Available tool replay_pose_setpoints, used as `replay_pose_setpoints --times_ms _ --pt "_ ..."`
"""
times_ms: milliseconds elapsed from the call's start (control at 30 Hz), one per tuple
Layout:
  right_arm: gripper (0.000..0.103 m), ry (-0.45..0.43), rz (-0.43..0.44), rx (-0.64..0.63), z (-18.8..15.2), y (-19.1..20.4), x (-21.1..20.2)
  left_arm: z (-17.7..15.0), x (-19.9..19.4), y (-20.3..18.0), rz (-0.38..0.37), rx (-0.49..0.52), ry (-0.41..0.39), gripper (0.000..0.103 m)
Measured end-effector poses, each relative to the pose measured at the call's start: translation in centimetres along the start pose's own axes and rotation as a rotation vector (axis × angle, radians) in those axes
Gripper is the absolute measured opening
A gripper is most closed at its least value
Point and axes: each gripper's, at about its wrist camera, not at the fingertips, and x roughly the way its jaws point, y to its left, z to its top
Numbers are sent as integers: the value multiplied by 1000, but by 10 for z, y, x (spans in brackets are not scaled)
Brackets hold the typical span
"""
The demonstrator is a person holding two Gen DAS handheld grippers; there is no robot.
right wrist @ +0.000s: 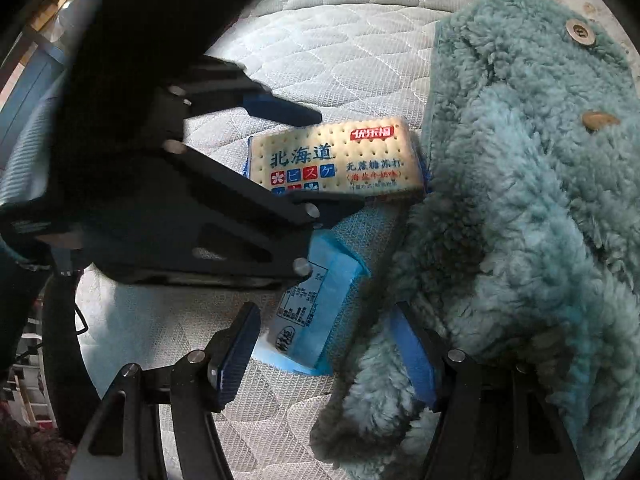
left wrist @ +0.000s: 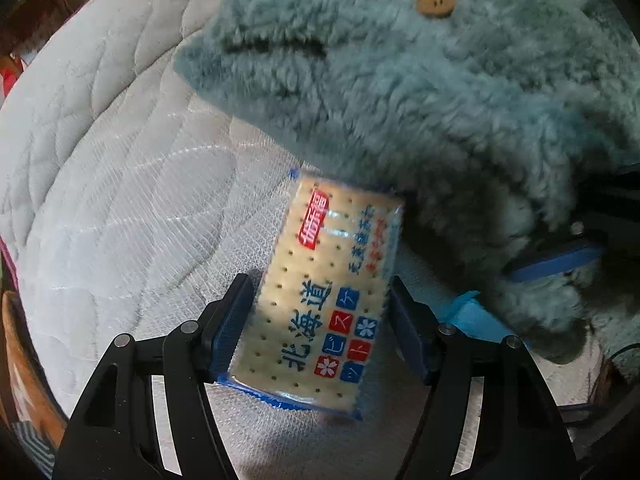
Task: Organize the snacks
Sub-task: 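Grasp the Beihaidao cracker pack with the left gripper while the right grasps the blue-white packet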
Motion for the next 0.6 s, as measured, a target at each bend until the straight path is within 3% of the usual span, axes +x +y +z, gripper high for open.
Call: replay_pose_setpoints --times_ms 133,233,333,400,433,600 --pt "67 1 -12 -6 1 3 4 -7 -4 4 -4 -43 -29 66" --pt "67 -4 -39 -36 1 14 7 -13 -9 12 3 -104 -47 55" --pt "64 -20 -35 -53 0 24 15 -25 -15 21 26 -174 -62 55" --pt "51 2 -58 -62 -1 26 28 -39 -21 30 46 -232 -71 55" --pt "51 -9 -61 -67 -2 28 29 -45 -24 33 55 -259 -75 55" --pt "29 -20 -49 -82 -2 42 21 -94 -48 54 75 -451 -109 55"
